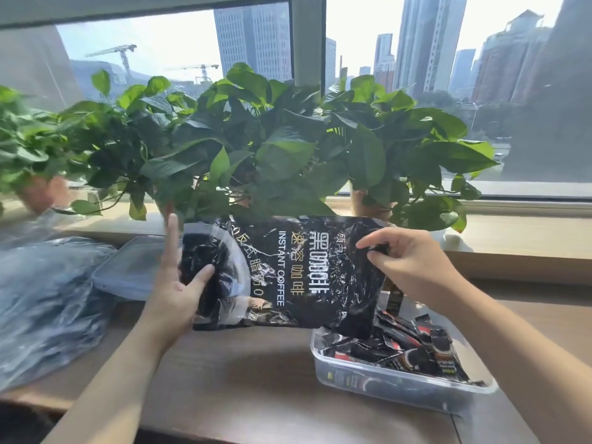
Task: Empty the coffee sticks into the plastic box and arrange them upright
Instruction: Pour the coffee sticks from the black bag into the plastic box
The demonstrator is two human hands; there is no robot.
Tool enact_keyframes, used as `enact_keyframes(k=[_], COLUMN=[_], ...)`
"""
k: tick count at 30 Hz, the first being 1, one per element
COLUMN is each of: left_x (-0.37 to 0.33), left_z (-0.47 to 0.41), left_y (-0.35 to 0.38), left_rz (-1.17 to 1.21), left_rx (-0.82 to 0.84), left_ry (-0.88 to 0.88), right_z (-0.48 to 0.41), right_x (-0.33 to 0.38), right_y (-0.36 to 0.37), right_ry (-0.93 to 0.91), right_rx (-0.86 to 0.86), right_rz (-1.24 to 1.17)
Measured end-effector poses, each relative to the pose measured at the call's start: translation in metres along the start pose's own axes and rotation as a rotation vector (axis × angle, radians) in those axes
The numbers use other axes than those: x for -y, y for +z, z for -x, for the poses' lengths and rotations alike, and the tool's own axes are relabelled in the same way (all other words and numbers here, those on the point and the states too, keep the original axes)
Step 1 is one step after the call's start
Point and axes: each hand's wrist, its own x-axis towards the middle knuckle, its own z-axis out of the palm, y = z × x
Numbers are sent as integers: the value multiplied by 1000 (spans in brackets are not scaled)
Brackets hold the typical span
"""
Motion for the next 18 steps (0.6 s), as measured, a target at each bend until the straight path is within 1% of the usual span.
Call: enact_keyframes(k=[4, 7, 10, 13, 15, 18], left_x=[-22, -39, -52, -58, -64, -75], left_z=[-16, -29, -48, -67, -74, -75], left_y=[-10, -10, -8, -8, -6, 3], left_rz=[-101, -202, -209, -292, -314, -267], left_rx=[138, 222, 253, 290, 305, 294], left_ry=[69, 150, 205, 249, 277, 311], right_z=[9, 16, 21, 24, 24, 25], right_x=[-2, -3, -3, -2, -2, -2], right_y=[-8, -17, -27, -31, -31, -31], right_ry=[48, 83, 91, 74, 40, -4], right_rx=[-16, 33, 56, 53, 15, -37], right_rz=[-43, -40, -37, -44, -49, -20])
